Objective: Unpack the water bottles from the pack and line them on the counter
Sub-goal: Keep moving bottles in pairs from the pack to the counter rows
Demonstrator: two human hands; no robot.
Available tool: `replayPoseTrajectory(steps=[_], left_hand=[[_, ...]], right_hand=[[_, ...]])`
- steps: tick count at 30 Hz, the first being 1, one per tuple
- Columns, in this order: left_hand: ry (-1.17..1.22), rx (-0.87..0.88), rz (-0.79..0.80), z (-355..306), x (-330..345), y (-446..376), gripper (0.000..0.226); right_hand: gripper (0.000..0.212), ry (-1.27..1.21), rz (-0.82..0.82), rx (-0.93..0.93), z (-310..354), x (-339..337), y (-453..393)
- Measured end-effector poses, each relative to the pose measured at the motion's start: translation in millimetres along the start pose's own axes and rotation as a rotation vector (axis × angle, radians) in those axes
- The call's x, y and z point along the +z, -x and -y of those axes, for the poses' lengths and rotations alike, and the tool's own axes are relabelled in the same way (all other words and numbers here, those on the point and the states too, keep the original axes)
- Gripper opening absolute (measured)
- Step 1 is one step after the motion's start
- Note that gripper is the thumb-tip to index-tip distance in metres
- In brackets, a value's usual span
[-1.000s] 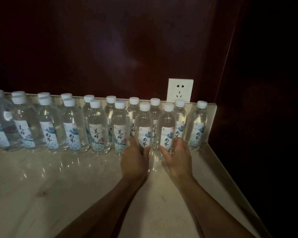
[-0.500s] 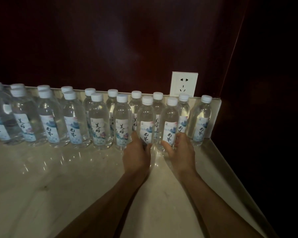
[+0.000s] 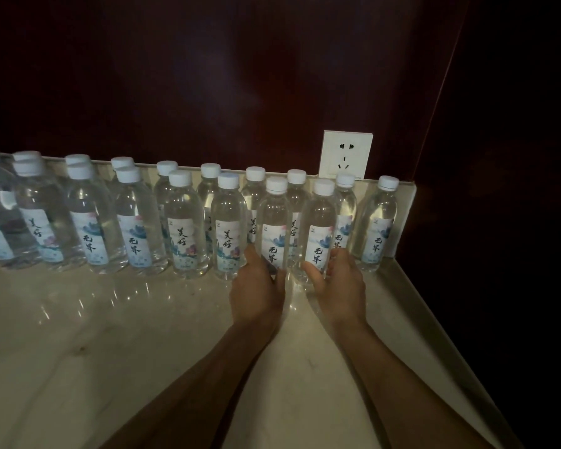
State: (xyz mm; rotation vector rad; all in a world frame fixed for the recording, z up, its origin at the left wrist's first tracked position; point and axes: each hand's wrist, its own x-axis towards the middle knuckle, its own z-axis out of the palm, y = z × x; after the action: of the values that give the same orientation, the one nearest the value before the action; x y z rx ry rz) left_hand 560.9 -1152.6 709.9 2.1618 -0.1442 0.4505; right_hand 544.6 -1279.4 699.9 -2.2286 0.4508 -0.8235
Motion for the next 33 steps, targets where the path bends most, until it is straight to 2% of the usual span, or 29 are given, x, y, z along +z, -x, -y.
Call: replayPoseTrajectory(steps=[9,33], left_hand=[[0.001,-0.009,-0.021,2.1,1.8,-1.2,0.053],[0.005,0.064,-0.007,5.5,2.1,-1.6,0.034]], right_hand=[[0.039,0.069,0.007,-0.058,2.1,-2.9,3.0],[0.045,0.042,0.017,-0.025,-0.1,-1.5,-0.4]])
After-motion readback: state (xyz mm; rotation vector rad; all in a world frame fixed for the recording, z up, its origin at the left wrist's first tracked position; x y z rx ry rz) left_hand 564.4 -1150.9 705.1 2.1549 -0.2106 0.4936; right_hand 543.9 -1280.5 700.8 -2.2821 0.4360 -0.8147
